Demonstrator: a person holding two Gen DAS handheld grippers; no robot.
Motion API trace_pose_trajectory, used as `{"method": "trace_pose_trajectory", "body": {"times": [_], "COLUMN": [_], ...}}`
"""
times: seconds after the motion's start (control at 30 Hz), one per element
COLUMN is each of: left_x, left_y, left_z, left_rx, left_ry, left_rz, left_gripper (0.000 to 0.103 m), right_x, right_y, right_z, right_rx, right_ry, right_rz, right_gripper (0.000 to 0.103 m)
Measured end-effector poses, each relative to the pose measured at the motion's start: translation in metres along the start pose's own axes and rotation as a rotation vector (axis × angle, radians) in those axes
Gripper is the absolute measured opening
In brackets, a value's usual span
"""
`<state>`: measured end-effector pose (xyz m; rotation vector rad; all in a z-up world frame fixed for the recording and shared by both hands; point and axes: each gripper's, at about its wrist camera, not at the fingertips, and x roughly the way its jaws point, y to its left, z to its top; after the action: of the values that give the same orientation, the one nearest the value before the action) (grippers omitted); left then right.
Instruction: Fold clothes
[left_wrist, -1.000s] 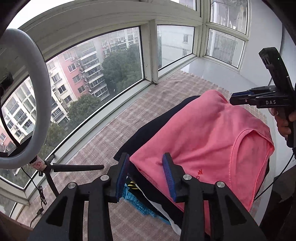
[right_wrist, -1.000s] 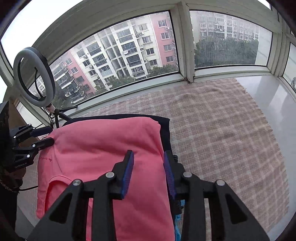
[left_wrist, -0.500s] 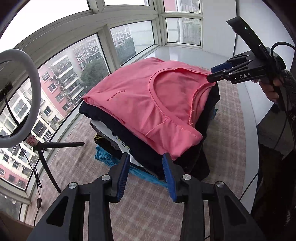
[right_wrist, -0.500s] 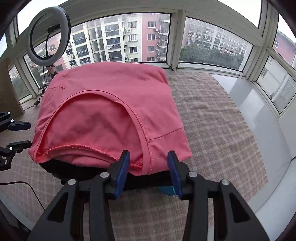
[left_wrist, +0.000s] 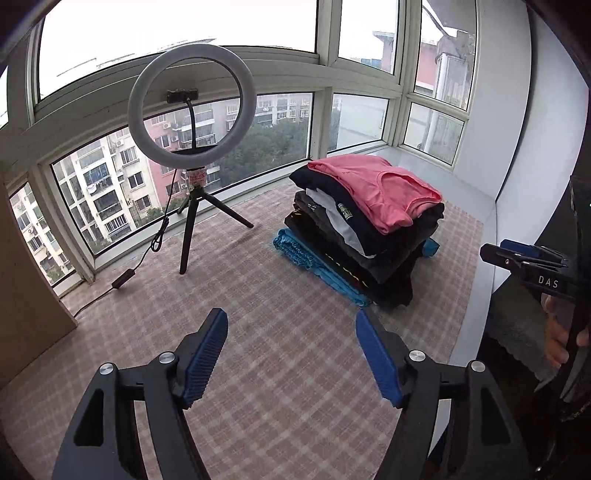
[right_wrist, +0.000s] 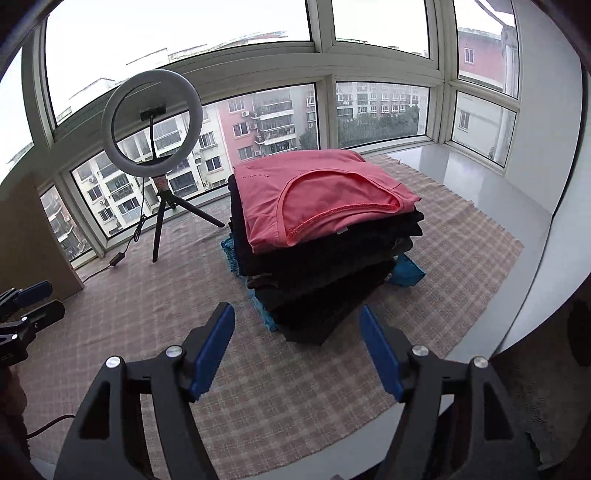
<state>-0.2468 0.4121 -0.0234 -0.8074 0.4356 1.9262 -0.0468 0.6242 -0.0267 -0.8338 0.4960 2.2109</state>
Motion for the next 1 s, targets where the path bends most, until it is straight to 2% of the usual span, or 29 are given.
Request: {"method": "trace_pose_trajectory", "body": {"times": [0.27, 0.47, 0.67, 1.0], "left_x": [-0.087, -0.137, -0.17, -0.204], "left_y": [0.047, 0.074, 0.084, 0.083], "left_z": [-0.072, -0.118, -0.148, -0.166], "left_rx": [-0.008, -0.039, -0.041, -0.063], "left_ry": [-0.028, -0.033, -0.041, -0.083], "left_rz": [0.143, 0.129, 0.124, 0.104], "left_gripper": [0.073, 0.075, 0.076, 0.077], "right_x": [-0.077, -0.129, -0.16, -0.189], "right_y": [0.104, 0.149, 0.175, 0.188], "right_z": [-0.069, -0.113, -0.144, -0.166], "right_rx": [-0.076, -0.096, -0.115, -0.129], "right_ry": [-0.028, -0.035, -0.042, -0.058], "right_rz": [-0.1, -0.092, -0.085, -0.076], "right_gripper": [0.069, 0.07, 0.07, 0.071]}}
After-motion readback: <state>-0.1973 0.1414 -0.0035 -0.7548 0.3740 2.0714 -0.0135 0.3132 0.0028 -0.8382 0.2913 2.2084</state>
